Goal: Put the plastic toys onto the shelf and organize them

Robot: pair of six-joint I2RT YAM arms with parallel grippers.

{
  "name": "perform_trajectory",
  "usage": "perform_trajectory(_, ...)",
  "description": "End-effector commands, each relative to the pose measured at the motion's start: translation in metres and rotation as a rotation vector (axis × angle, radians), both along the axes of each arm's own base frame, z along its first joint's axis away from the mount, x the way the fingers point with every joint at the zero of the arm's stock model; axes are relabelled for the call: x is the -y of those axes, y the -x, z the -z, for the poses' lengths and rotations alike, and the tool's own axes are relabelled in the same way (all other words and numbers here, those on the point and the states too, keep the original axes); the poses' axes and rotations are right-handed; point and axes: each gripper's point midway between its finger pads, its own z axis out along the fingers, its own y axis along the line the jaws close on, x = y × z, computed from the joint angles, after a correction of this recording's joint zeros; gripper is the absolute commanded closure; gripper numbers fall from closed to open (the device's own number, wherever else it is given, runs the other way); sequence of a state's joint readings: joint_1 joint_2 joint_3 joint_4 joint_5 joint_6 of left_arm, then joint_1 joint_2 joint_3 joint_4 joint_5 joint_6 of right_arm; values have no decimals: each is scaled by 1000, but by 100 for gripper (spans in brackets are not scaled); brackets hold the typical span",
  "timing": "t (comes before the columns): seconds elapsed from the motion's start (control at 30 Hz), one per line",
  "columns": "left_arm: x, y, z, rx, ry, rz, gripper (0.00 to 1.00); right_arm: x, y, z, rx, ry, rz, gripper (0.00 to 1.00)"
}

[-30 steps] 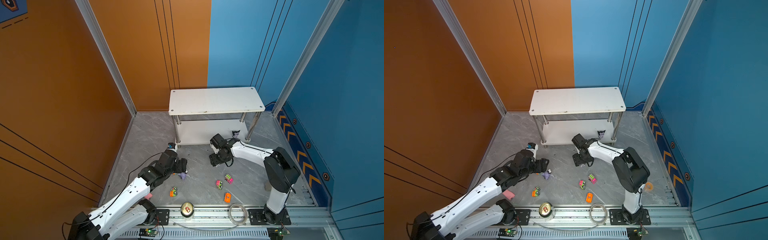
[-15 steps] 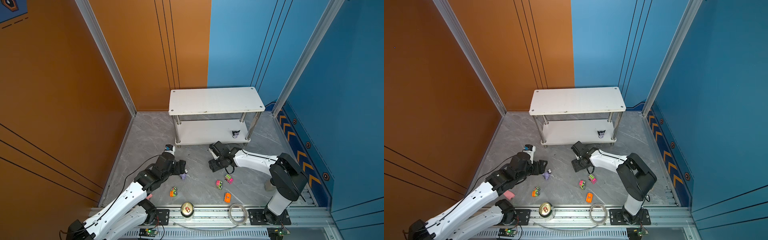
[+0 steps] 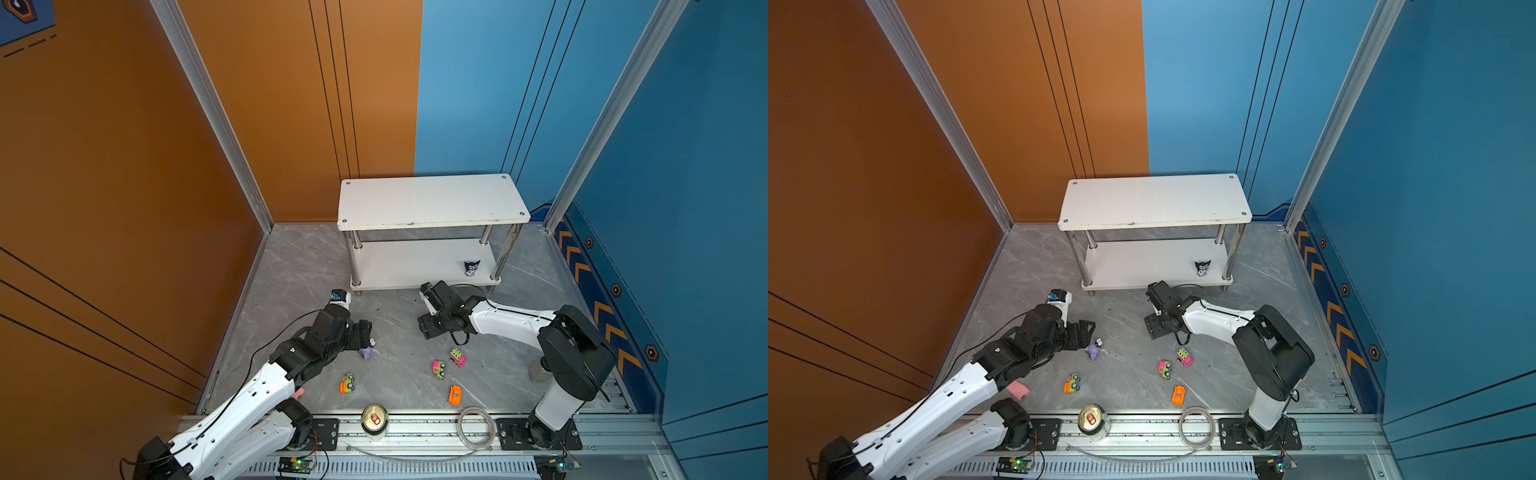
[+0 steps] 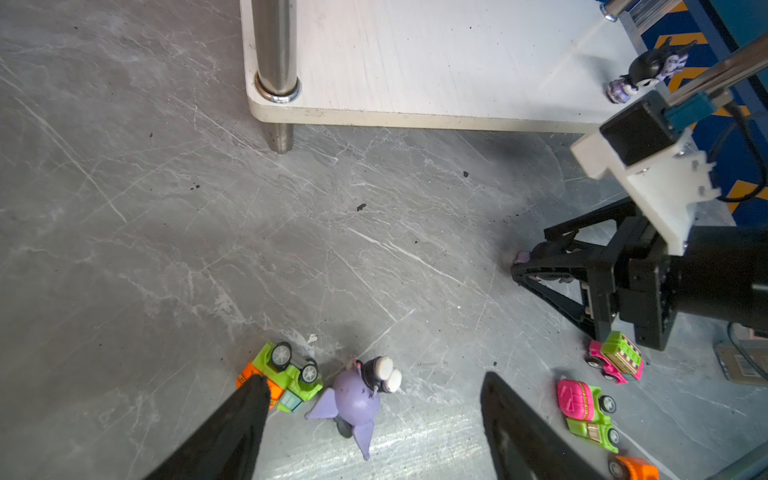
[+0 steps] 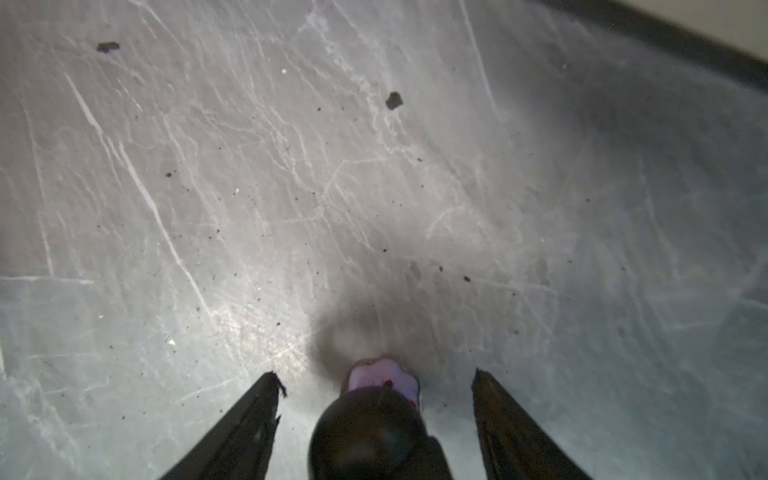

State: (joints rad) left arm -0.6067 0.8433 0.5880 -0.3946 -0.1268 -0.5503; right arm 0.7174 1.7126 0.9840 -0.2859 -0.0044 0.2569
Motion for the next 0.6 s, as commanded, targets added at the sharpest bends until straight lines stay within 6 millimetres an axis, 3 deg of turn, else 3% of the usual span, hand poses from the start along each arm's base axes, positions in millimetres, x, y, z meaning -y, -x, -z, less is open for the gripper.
perform_trajectory(0.0, -3, 0, 0, -11, -11, -12, 18, -3, 1, -5, 25, -25, -63, 23)
perform_trajectory(0.1, -3, 0, 0, -12, -9, -13, 18, 3, -6, -8, 26, -55, -71, 22)
perform_trajectory(0.27, -2, 0, 1, -16, -8, -10, 18, -7, 1, -6, 0, -98, -135, 30)
perform_trajectory(0.57, -2, 1, 1, -15, -8, -9, 18, -14, 15, -9, -10, -119, -166, 31)
